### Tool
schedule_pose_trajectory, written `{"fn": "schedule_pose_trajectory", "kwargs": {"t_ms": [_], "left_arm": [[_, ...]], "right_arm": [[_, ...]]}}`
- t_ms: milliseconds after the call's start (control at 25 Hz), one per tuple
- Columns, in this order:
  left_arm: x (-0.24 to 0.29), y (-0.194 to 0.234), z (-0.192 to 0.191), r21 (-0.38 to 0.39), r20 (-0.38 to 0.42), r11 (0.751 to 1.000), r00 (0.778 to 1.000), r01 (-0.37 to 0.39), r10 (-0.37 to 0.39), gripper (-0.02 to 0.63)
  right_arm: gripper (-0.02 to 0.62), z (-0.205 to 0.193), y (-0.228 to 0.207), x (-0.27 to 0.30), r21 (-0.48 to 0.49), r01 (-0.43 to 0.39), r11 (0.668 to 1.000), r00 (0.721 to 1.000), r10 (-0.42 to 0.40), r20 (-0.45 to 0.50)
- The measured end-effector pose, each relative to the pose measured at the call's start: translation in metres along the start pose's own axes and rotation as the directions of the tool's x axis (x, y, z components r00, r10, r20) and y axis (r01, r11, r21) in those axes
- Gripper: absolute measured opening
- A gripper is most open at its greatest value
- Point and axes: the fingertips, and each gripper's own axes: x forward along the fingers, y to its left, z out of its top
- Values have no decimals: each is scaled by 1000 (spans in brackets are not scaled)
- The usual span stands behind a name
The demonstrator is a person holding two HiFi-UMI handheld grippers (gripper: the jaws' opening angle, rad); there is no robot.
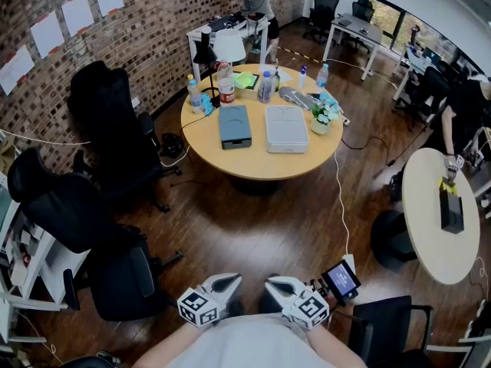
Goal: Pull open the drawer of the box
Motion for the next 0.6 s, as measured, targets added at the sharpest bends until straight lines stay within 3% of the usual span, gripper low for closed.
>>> {"fn": "schedule_pose_trajectory", "kwargs": {"t_ms": [280,600], "left_arm": [[90,26,71,86,58,995,997,-51,46,5],[143,27,115,128,89,985,990,-117,106,5]], "right_arm": [[6,45,-99,1,-73,-56,996,998,59,32],[6,83,-153,-7,-151,-130,980,991,133,9]]}}
